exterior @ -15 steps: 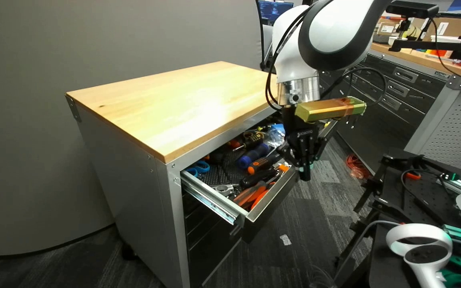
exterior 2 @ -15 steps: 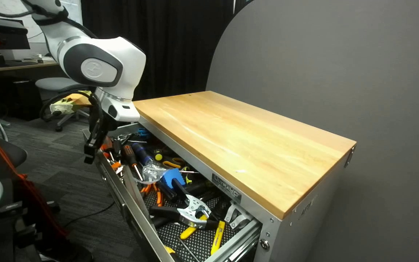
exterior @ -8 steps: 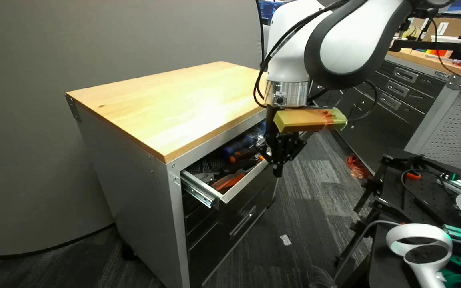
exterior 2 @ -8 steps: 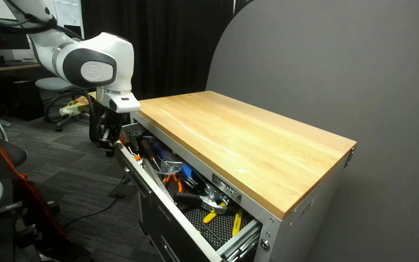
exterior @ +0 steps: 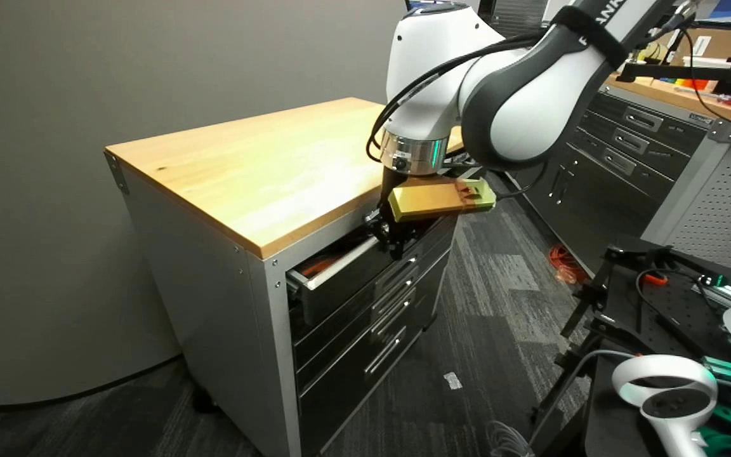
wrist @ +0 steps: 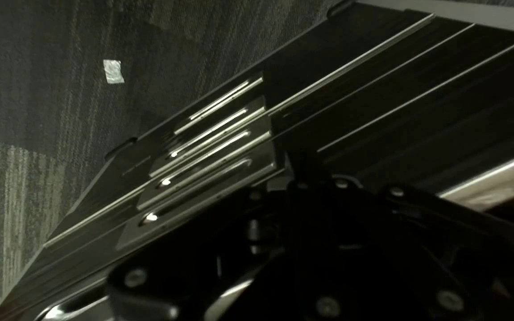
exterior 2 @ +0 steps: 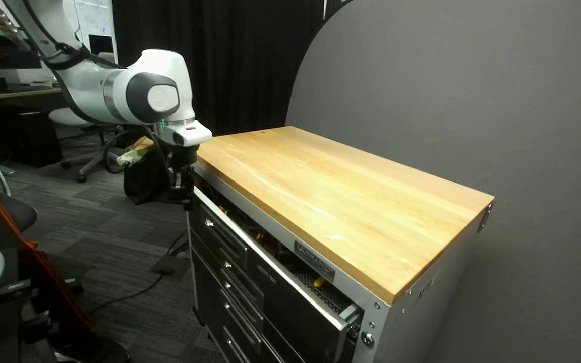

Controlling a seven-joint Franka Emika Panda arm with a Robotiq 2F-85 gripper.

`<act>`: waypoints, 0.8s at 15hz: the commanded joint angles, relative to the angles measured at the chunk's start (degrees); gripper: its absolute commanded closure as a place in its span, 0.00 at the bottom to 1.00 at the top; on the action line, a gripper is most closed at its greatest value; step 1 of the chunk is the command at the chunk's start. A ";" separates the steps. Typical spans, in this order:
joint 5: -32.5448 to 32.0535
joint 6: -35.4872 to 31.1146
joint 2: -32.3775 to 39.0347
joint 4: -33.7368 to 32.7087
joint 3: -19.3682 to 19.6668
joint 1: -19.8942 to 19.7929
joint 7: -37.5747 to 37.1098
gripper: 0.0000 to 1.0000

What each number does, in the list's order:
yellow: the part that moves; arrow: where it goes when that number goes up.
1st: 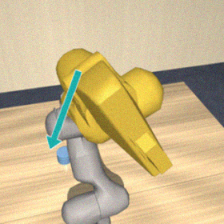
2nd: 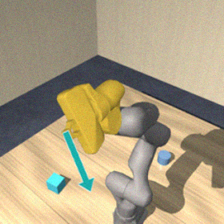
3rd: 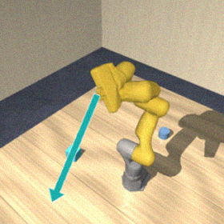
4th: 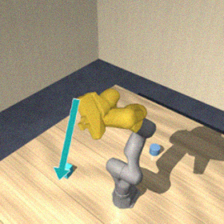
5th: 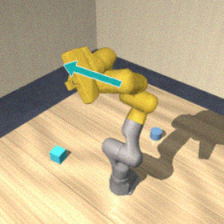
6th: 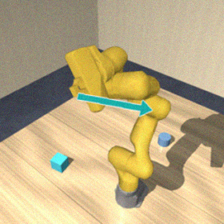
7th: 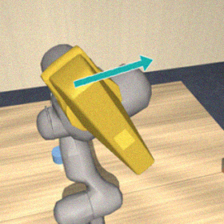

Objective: Place the screwdriver in the open drawer and close the drawer

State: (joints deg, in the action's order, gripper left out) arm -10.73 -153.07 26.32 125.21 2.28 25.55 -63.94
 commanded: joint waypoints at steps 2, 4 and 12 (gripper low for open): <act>-8.89 -3.76 3.39 -5.14 5.82 4.87 -7.99 1.00; -11.18 -4.15 2.02 -4.13 6.18 5.72 -9.41 0.76; -3.41 0.81 -9.71 1.36 -3.49 -1.24 2.50 0.24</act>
State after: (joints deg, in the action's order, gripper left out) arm -19.64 -155.53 24.48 124.30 5.36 29.53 -69.93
